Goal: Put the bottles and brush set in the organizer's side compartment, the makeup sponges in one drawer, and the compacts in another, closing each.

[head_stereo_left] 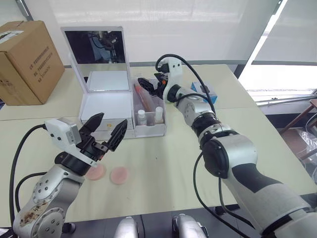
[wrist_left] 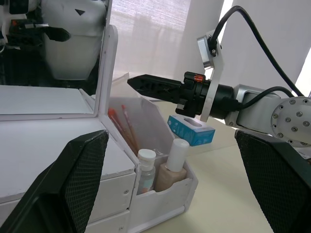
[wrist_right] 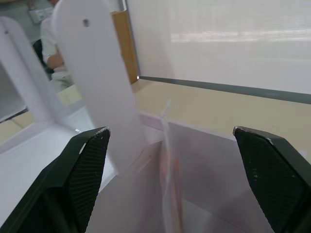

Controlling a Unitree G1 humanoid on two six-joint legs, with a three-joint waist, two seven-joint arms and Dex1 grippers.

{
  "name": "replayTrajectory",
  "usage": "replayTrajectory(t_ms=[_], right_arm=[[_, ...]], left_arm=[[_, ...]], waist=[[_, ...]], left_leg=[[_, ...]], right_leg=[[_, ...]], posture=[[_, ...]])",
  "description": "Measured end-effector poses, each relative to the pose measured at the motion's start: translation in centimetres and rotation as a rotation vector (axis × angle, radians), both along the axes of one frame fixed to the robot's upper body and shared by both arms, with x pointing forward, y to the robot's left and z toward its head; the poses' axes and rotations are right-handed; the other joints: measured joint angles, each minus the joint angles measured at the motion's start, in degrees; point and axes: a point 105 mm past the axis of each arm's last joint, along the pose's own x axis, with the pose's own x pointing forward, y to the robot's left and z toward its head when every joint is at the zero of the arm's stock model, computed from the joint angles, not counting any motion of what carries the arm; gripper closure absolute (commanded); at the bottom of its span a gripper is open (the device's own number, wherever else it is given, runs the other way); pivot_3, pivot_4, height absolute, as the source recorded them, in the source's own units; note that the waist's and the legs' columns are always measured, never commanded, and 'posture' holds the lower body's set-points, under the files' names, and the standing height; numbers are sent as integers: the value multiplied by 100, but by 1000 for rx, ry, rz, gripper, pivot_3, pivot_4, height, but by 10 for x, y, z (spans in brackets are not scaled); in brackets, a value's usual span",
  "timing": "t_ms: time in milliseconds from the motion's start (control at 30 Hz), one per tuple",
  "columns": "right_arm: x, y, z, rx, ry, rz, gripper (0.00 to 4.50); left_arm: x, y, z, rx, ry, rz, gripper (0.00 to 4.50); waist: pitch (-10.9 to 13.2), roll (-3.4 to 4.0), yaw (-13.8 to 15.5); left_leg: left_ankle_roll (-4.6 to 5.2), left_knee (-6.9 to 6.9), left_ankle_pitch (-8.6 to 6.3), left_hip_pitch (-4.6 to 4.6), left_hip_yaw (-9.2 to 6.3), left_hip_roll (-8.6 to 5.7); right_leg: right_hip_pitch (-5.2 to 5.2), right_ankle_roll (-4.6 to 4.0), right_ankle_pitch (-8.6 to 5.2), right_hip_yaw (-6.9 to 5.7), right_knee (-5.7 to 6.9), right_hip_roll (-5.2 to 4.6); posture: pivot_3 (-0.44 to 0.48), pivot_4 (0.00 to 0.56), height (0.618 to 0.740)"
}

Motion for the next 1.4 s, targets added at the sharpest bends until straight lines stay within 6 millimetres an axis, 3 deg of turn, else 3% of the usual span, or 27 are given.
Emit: replayTrajectory(t_ms=[367,633,900,1100,1233,1400], right_arm=[[-7,8,-17,-192,17,87,4474],[-5,14,-22,-365,0,46,4474],[6,-4,-26,-390,22,-80,4474],[19,-35,-16,-256,76,-226,4474],[16,-27,-7,-107,113,-160,4474],[10,-12,-4,-62,120,-97,4474]], left_arm=[[0,-3,-2,0,8,-20,0],[0,-5,-5,0,17,-28,0],[0,-4,-7,-3,28,-16,0],[0,-4,-7,-4,32,-9,0],[0,-4,-7,-4,30,-11,0],[0,-5,-6,-2,28,-14,0]], waist=[[0,0,3],[0,0,2],[1,-1,16],[-1,-3,-2],[-1,-3,-27],[0,-3,-31]], left_leg=[[0,0,0,0,0,0],[0,-1,0,0,0,0],[0,1,0,-2,0,-1],[0,0,0,-1,0,-1],[0,-6,0,1,-2,-1],[0,-6,0,1,-3,-1]], right_leg=[[-1,-2,-1,0,0,0],[-2,-10,-6,0,0,0],[-2,-14,-8,-1,0,-2],[-1,-11,-6,0,0,-1],[-2,-2,-1,0,0,2],[0,-2,-1,0,-1,1]], posture=[[0,150,722],[0,150,722],[0,150,722],[0,150,722],[0,150,722],[0,150,722]])
